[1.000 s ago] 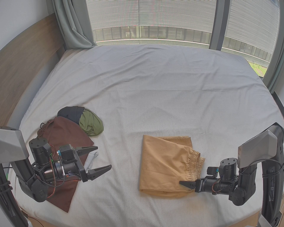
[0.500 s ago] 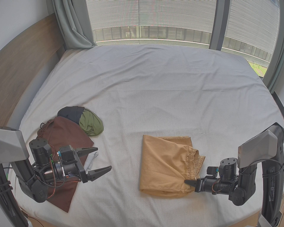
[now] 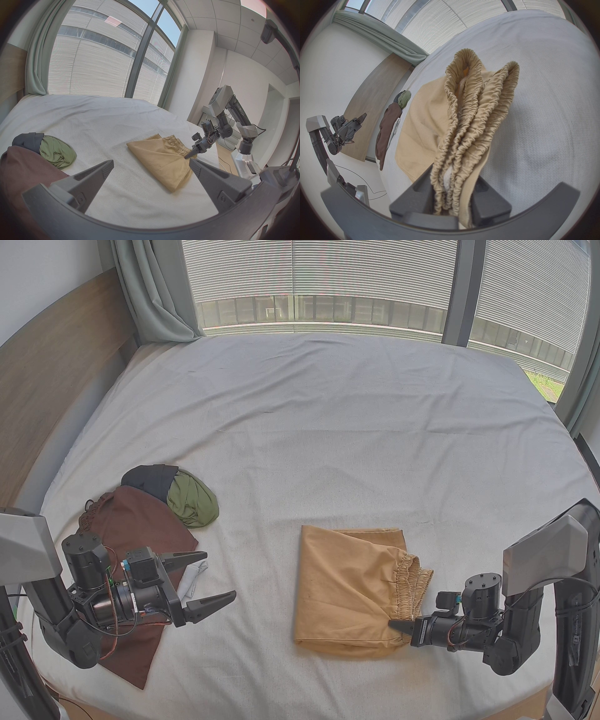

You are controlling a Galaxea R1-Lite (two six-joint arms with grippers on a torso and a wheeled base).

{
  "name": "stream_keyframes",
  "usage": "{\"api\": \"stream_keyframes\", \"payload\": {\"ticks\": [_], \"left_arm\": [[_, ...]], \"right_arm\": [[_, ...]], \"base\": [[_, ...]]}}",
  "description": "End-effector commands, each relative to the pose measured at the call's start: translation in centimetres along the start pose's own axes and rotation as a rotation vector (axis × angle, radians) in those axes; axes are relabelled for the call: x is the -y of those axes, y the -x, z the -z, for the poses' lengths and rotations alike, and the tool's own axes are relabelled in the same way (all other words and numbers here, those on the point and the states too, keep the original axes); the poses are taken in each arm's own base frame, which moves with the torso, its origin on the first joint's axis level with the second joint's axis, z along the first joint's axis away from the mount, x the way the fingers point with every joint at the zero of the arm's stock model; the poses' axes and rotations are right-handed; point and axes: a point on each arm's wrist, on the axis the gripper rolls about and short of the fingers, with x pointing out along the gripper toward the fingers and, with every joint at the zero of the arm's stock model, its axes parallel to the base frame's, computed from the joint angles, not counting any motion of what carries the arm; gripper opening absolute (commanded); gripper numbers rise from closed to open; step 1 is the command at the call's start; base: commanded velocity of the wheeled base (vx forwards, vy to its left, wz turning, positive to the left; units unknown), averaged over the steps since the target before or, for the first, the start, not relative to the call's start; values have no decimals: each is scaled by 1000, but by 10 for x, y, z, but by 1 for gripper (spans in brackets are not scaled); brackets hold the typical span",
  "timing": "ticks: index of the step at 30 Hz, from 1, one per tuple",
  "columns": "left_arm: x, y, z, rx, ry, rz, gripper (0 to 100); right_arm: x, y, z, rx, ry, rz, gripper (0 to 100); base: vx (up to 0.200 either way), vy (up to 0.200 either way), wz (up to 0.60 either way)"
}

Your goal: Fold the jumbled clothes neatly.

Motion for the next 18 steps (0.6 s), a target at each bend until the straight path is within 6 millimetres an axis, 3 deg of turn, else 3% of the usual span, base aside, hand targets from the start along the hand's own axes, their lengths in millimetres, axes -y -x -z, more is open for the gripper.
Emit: {"api": "stream_keyframes", "payload": {"ticks": [1, 18], "left_arm": [[0, 0, 1, -2, 2, -1, 100], [1, 1, -1, 1, -1, -5, 100]], "right_arm": [[-3, 2, -3, 13, 6, -10, 0], [-46, 19, -26, 106, 42, -134, 0]], "base": [[0, 0, 0], [0, 0, 0]]}}
